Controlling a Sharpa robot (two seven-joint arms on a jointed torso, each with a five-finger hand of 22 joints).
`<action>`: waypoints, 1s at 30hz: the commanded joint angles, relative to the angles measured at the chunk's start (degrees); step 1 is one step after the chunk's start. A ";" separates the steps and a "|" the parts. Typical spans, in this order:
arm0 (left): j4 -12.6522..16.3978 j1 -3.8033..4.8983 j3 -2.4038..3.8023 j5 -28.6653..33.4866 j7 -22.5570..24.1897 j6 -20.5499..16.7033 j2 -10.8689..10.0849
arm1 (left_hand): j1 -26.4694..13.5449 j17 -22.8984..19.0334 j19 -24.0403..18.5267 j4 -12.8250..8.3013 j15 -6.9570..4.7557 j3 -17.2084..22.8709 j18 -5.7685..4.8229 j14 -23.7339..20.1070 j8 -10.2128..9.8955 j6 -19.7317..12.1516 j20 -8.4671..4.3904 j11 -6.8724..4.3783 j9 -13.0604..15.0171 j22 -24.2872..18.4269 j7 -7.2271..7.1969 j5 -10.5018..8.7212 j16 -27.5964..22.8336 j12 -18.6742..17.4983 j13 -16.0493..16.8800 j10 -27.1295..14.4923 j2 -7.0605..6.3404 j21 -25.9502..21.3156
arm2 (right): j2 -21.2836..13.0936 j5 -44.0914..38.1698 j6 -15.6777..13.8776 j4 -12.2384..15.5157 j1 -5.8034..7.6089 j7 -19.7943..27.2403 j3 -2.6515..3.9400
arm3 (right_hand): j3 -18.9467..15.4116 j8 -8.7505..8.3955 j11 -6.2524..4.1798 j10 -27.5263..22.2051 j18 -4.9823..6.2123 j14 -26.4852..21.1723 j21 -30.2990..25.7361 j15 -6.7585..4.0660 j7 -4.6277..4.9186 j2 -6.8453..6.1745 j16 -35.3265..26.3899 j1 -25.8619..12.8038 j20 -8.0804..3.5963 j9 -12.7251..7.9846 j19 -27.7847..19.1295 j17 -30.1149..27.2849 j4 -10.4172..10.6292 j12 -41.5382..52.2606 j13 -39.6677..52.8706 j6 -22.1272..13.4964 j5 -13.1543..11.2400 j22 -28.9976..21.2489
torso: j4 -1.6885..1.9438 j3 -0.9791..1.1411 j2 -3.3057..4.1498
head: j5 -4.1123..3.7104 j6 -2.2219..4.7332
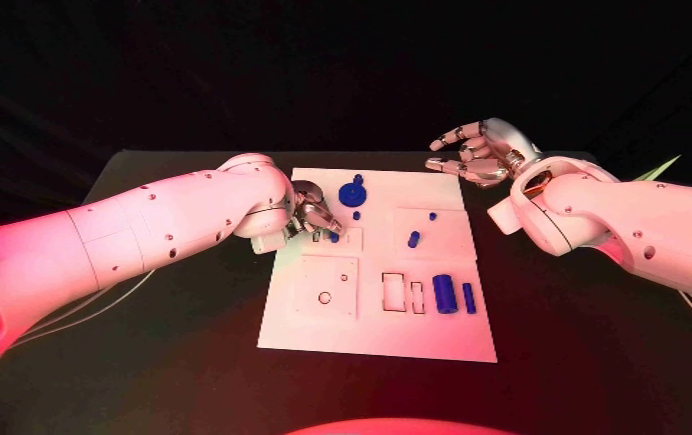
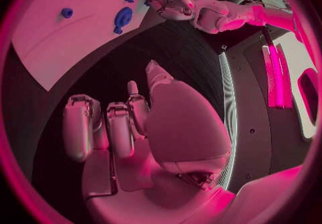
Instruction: Assemble the parts on the task board
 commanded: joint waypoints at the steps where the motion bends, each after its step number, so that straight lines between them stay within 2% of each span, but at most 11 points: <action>1: -0.03 -0.04 -0.07 -0.12 -0.02 0.48 0.16 | 2.13 15.79 1.64 0.24 -0.64 0.00 0.09 5.77 -1.01 3.19 -0.10 -0.82 1.20 2.92 -1.86 -2.68 1.02 0.43 0.96 1.45 2.02 0.88 | -0.03 -0.10 0.13 0.11 -0.04 0.14 0.00 | 1.89 0.85 0.02 -0.90 0.44 5.58 -0.67 -0.39 0.06 0.34 -0.70 -0.83 -0.32 0.75 1.21 12.79 -0.06 0.34 4.22 -0.33 1.17 9.48 | 0.00 -0.02 -0.01 | -0.02 -0.06; 8: -0.18 -0.04 -0.18 -0.67 -0.06 0.66 0.15 | 2.33 15.79 1.64 0.85 -0.64 -1.86 0.10 5.77 -1.62 3.30 -0.10 -0.81 1.64 2.94 -1.85 -5.71 1.02 0.23 0.94 1.37 0.65 0.82 | -0.05 -0.10 0.07 0.11 -0.05 0.18 0.00 | 2.02 1.12 0.01 -0.99 0.46 5.58 -0.76 -0.41 0.05 0.28 -0.72 -0.88 -0.33 0.77 1.20 12.77 -0.08 0.26 4.10 -0.48 1.25 9.45 | 0.01 -0.03 -0.02 | -0.04 -0.03; 11: -0.23 -0.04 -0.20 -0.79 -0.04 0.52 0.15 | 1.74 15.79 1.63 2.25 -0.62 -3.70 0.10 5.77 -2.02 3.50 -0.07 -0.78 1.91 2.93 -1.83 -9.35 1.02 0.17 1.02 1.35 -0.16 0.78 | -0.02 -0.10 0.04 0.09 -0.05 0.21 0.00 | 2.02 1.12 0.01 -0.99 0.46 5.58 -0.76 -0.41 0.05 0.28 -0.72 -0.88 -0.33 0.77 1.20 12.77 -0.08 0.26 4.10 -0.48 1.25 9.45 | -0.01 -0.05 -0.04 | -0.05 0.02; 16: -0.22 -0.05 -0.20 -0.89 0.04 0.22 -0.02 | 1.10 15.79 1.60 3.85 -0.58 -5.60 0.11 5.77 -2.38 3.54 -0.06 -0.71 2.19 2.90 -1.74 -9.68 1.02 0.01 0.94 1.22 -1.02 0.73 | 0.00 -0.10 0.00 0.03 -0.06 0.26 0.00 | 2.01 1.14 0.02 -1.03 0.48 5.56 -0.89 -0.41 0.06 0.26 -0.76 -0.92 -0.33 0.77 1.16 12.69 -0.06 0.22 4.06 -0.52 1.24 9.38 | -0.03 -0.05 0.02 | -0.03 0.08; 18: -0.12 -0.05 -0.18 -0.90 0.08 0.05 -0.20 | 0.17 15.79 1.52 5.37 -0.53 -7.55 0.14 5.77 -2.59 3.44 -0.02 -0.62 2.43 2.78 -1.63 -9.74 1.02 -0.19 0.75 1.04 -2.21 0.65 | 0.00 -0.09 -0.02 0.00 -0.06 0.29 0.00 | 2.01 1.14 0.02 -1.03 0.48 5.56 -0.89 -0.41 0.06 0.26 -0.76 -0.92 -0.33 0.77 1.16 12.69 -0.06 0.22 4.06 -0.52 1.24 9.38 | -0.03 -0.07 0.03 | -0.03 0.13; 21: 0.05 -0.06 -0.03 -0.92 0.13 -0.25 -0.44 | -0.26 15.79 1.49 7.05 -0.50 -9.14 0.15 5.77 -2.74 3.39 0.02 -0.57 2.73 2.74 -1.58 -9.63 1.02 -0.25 0.74 0.93 -2.58 0.60 | -0.02 -0.09 -0.05 -0.02 -0.07 0.31 0.00 | 2.00 1.15 0.02 -1.12 0.49 5.54 -0.90 -0.41 0.06 0.24 -0.79 -0.95 -0.33 0.77 1.15 12.62 -0.05 0.13 3.97 -0.54 1.22 9.38 | 0.01 -0.07 0.02 | -0.03 0.11; 24: 0.28 -0.06 0.19 -0.97 0.16 -0.50 -0.76 | -0.46 15.79 1.37 9.30 -0.47 -11.85 0.21 5.77 -2.95 3.13 0.05 -0.52 3.20 2.53 -1.53 -9.66 1.02 -0.45 0.56 0.70 -3.81 0.47 | -0.02 -0.08 -0.04 -0.05 -0.08 0.32 0.00 | 2.00 1.15 0.02 -1.12 0.49 5.54 -0.90 -0.41 0.06 0.24 -0.79 -0.95 -0.33 0.77 1.15 12.62 -0.05 0.13 3.97 -0.54 1.22 9.38 | 0.01 -0.05 0.00 | -0.05 0.14; 30: 0.76 -0.06 0.38 -0.94 0.21 -0.75 -1.15 | -0.30 15.79 1.30 10.06 -0.47 -12.92 0.23 5.77 -3.04 3.04 0.05 -0.51 3.41 2.42 -1.52 -9.67 1.02 -0.52 0.51 0.61 -4.12 0.40 | -0.01 -0.08 -0.03 -0.09 -0.10 0.36 -0.01 | 1.99 1.18 0.03 -1.22 0.51 5.51 -1.00 -0.40 0.07 0.20 -0.85 -1.04 -0.33 0.76 1.12 12.52 -0.02 0.04 3.87 -0.62 1.17 9.32 | -0.03 -0.07 0.04 | -0.02 0.27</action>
